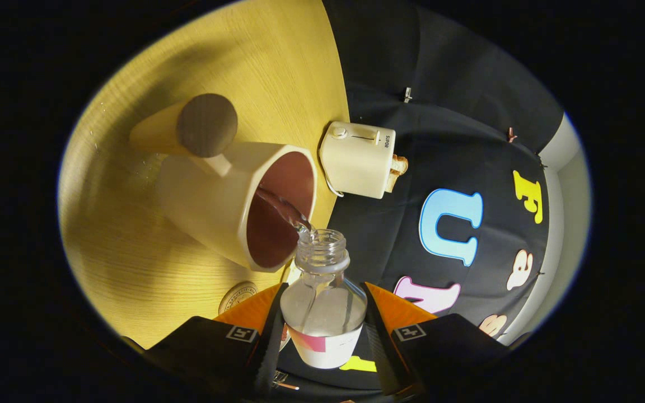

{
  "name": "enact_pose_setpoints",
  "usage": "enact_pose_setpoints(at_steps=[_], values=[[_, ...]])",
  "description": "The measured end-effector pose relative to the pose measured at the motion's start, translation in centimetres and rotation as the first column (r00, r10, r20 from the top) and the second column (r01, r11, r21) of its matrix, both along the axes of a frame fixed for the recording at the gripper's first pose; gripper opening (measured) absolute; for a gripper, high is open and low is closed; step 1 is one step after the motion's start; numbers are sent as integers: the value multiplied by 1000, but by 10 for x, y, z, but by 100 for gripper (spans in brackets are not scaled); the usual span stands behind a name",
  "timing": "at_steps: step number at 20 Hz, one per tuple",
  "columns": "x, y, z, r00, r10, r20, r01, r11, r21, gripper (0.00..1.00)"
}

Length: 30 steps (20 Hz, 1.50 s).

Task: Take the bottle from table, then pour the juice into the cup, finally place the bottle on the coaster

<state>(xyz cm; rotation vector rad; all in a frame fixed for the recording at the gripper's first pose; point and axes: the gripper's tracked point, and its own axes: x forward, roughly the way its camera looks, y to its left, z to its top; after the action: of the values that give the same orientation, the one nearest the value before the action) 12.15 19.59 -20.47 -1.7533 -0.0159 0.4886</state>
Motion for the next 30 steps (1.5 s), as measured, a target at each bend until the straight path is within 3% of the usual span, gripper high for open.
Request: enact_pose_setpoints(at_steps=[30], values=[[9,7,13,988,141,61,-128,974,-186,72]])
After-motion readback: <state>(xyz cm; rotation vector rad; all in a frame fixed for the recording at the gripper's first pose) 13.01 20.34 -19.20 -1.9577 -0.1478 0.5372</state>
